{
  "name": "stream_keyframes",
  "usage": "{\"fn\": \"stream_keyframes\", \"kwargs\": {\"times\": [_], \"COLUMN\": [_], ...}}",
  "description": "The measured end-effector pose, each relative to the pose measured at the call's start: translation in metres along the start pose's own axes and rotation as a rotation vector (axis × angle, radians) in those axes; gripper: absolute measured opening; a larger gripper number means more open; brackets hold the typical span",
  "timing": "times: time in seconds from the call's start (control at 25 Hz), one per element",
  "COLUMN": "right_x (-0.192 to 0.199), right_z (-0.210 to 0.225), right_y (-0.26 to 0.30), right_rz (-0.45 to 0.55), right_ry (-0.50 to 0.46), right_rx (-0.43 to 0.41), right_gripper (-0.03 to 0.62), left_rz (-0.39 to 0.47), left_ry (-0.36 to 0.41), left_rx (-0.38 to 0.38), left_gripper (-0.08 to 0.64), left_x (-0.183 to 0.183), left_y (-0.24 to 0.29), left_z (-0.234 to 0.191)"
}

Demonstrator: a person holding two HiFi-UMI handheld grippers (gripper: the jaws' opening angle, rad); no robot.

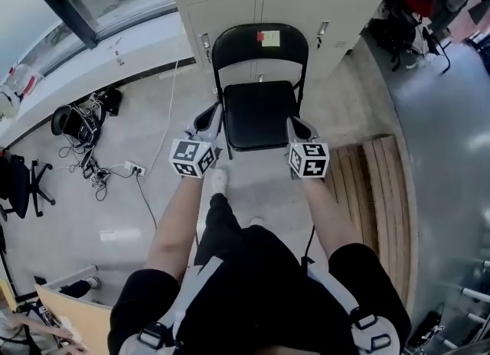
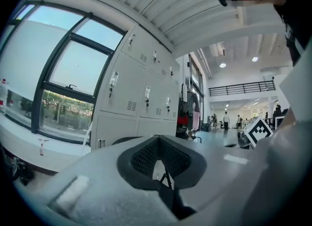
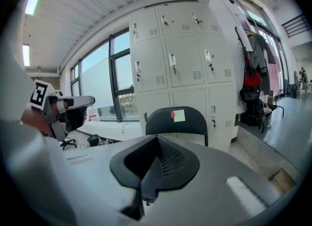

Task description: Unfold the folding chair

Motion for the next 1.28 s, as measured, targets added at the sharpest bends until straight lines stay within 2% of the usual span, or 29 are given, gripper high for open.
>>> {"fn": "stream_keyframes", "kwargs": {"times": [0.24, 0.36, 0.44, 0.56, 0.68, 0.76, 0.92, 1.12, 1.28], "right_x": [-0.041, -0.061, -0.071, -0.067, -0.055, -0.058, -0.070, -0.082, -0.086], "right_z": [-0.017, -0.023, -0.027, -0.038, -0.055, -0.059, -0.064, -0.074, -0.083], "right_y": [-0.070, -0.095, -0.107, -0.130, -0.151, -0.154, -0.157, -0.159, -0.161], "right_rz": [0.125, 0.185, 0.225, 0.256, 0.260, 0.265, 0.297, 0.316, 0.331], "right_ry": [-0.005, 0.009, 0.013, 0.021, 0.020, 0.021, 0.036, -0.022, -0.032], "right_rx": [-0.035, -0.038, -0.036, -0.021, -0.009, 0.000, 0.013, 0.002, 0.012], "right_gripper": [0.006, 0.006, 0.006, 0.006, 0.006, 0.006, 0.006, 0.005, 0.005], "left_rz": [0.081, 0.108, 0.134, 0.168, 0.160, 0.151, 0.180, 0.195, 0.200], "left_ry": [0.038, 0.053, 0.046, 0.019, 0.032, 0.042, 0.007, 0.030, 0.030], "left_rx": [-0.049, -0.098, -0.101, -0.090, -0.068, -0.065, -0.074, -0.058, -0.053], "left_gripper": [0.003, 0.003, 0.003, 0.003, 0.003, 0.003, 0.003, 0.003, 0.003], "left_x": [-0.045, -0.061, -0.066, -0.062, -0.057, -0.059, -0.071, -0.083, -0.083], "left_y": [-0.062, -0.092, -0.104, -0.132, -0.160, -0.166, -0.170, -0.178, -0.185], "left_z": [0.044, 0.050, 0.054, 0.063, 0.068, 0.062, 0.052, 0.053, 0.050]}}
Point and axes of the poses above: the fingertips, and each gripper's own axes: y forward along the fingers, z to its right, x out of its underside, the point moved 3 cm from there along -y, backward along the fingers, and after that the axes turned 9 degrees about -y, right-handed, at the moved point
